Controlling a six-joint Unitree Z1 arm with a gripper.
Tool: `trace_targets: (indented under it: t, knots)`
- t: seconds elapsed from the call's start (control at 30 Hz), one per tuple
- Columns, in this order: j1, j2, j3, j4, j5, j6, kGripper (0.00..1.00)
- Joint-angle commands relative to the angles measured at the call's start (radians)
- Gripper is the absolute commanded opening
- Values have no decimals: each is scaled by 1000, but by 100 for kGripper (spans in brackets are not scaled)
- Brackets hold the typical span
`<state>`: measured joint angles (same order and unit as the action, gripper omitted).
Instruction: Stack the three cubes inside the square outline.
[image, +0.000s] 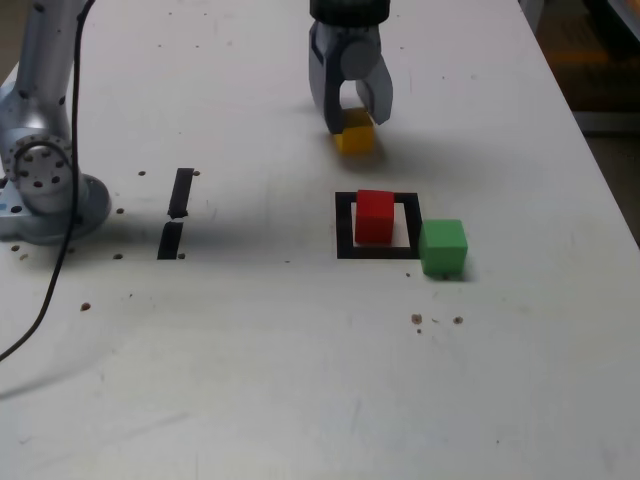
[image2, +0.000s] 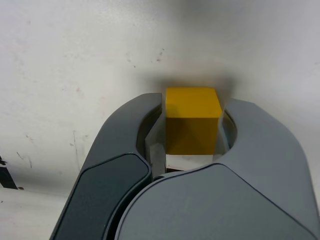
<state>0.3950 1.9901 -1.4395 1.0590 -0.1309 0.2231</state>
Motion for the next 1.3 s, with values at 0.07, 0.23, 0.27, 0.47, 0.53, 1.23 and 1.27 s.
trace_targets:
  t: [0.07, 0.23, 0.27, 0.47, 0.53, 1.23, 1.27]
  knots:
    - [-2, -9, -1, -6, -4, 2, 22]
    - [-4, -10, -2, -11, -1, 2, 19]
    - [-4, -11, -2, -12, 0, 2, 19]
    - [-12, -29, -7, -10, 7, -4, 19]
    - [-16, -41, -10, -6, 12, -10, 19]
    - [-31, -66, -8, 15, 52, -8, 77]
    - [-31, -60, -8, 11, 53, 0, 81]
